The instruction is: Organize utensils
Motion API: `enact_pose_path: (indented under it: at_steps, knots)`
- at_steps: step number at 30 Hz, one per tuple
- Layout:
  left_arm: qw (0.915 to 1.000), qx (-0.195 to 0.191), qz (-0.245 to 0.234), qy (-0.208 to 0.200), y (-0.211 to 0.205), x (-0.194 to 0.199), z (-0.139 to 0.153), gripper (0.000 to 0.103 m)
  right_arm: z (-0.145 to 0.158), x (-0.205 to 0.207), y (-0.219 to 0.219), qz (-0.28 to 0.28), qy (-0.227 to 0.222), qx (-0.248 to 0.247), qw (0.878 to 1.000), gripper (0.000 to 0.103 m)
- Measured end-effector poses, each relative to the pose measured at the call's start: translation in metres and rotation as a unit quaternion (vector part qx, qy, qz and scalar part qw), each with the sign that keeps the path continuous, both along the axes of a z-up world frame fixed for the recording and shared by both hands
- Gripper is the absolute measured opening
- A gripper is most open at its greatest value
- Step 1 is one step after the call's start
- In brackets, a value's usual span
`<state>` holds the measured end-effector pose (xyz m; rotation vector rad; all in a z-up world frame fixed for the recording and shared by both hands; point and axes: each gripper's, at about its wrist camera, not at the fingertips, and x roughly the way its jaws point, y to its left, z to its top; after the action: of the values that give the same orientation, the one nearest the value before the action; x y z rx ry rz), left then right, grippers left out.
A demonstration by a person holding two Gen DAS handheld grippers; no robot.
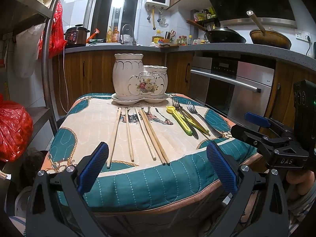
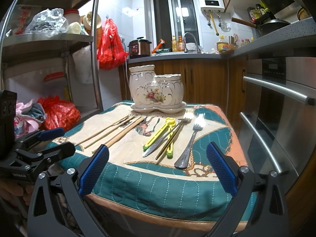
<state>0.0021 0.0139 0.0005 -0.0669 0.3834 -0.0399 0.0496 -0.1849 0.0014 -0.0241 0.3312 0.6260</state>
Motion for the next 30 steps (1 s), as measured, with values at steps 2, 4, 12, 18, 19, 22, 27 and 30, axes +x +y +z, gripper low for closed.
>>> enact_pose_path:
  at_steps: [2, 4, 12, 18, 19, 22, 27, 30]
  knots:
    - [1.0000, 0.000, 0.000, -0.001, 0.0004, -0.0003, 0.0004, 0.098, -0.0001, -0.0001, 0.0002, 0.000, 0.000, 0.000, 1.000, 0.098]
    - [1.0000, 0.000, -0.001, 0.000, 0.0003, -0.0002, 0.0002, 0.098, -0.0001, -0.0001, 0.0002, 0.000, 0.000, 0.000, 1.000, 0.098]
    - [1.0000, 0.000, 0.000, -0.001, -0.0003, -0.0005, 0.0002, 0.098, 0.0003, -0.0002, -0.0001, 0.001, 0.000, 0.000, 1.000, 0.098]
    - [1.0000, 0.000, -0.001, 0.000, 0.0007, -0.0003, 0.0001, 0.098, 0.0005, -0.0001, -0.0003, 0.000, 0.000, 0.000, 1.000, 0.098]
    - [1.0000, 0.000, 0.000, -0.001, 0.0007, -0.0003, 0.0002, 0.098, 0.0008, 0.0002, -0.0006, 0.000, 0.000, 0.000, 1.000, 0.098]
    - [1.0000, 0.000, 0.000, 0.000, -0.0004, -0.0003, 0.0000, 0.098, 0.0012, 0.0016, -0.0016, 0.001, 0.000, 0.000, 1.000, 0.098]
    - [1.0000, 0.000, 0.000, 0.000, -0.0003, -0.0002, -0.0001, 0.098, 0.0008, -0.0009, 0.0003, 0.001, 0.000, 0.000, 1.000, 0.098]
    - [1.0000, 0.000, 0.000, 0.000, -0.0005, -0.0002, -0.0001, 0.098, 0.0008, -0.0009, 0.0004, 0.001, 0.000, 0.001, 1.000, 0.098]
